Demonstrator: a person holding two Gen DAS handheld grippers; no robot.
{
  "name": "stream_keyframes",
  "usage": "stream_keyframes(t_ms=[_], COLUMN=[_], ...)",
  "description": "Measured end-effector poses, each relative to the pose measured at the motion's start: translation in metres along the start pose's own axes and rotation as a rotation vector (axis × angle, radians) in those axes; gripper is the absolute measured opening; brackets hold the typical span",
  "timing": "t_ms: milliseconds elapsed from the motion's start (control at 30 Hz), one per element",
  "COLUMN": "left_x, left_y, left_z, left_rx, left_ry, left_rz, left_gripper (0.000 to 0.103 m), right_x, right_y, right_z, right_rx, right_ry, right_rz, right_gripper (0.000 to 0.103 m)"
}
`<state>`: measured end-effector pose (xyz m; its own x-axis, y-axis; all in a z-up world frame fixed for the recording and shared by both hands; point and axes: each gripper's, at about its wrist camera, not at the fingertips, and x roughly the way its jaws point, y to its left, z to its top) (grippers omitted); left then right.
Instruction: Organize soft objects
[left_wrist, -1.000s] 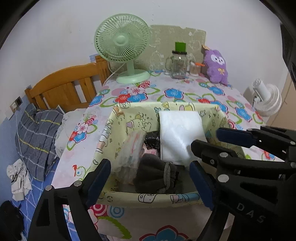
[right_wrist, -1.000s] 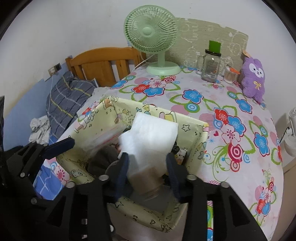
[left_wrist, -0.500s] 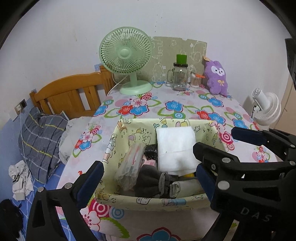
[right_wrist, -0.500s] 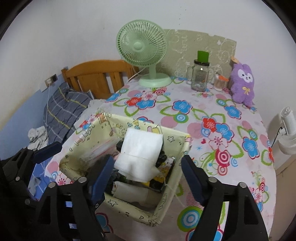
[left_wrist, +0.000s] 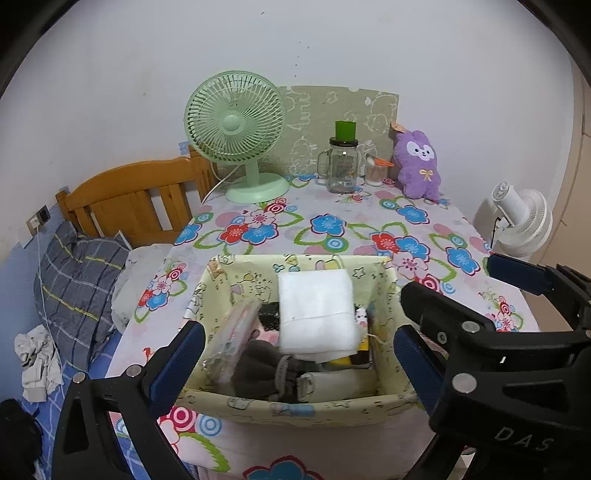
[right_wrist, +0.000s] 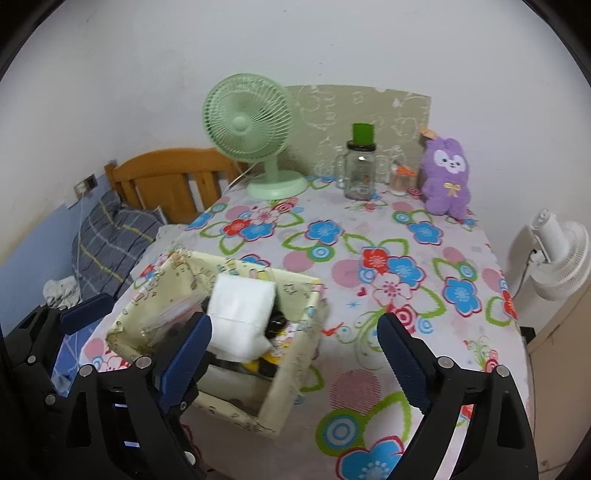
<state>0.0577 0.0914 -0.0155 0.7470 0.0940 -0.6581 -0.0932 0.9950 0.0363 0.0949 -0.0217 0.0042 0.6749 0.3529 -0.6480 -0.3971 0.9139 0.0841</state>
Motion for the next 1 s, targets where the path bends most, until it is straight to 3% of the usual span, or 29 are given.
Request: stream_keyframes(t_ms=[633, 1000], left_x=[-0.022, -0.044], left_y=[-0.052, -0.079], left_z=[0.013, 0.012], left_rx=[0.033, 0.056], left_ry=[-0.069, -0.128], left_rz=[-0.009, -0.020], left_gripper=[0.103, 0.103], right_x=[-0.049, -0.086], right_y=[-0.063, -0.087], right_z=[-0.013, -0.025], right_rx=[0.145, 0.164], right_ry=[-0.103, -0.211], right_rz=[-0.111, -0.196], right_gripper=[0.097, 0.102])
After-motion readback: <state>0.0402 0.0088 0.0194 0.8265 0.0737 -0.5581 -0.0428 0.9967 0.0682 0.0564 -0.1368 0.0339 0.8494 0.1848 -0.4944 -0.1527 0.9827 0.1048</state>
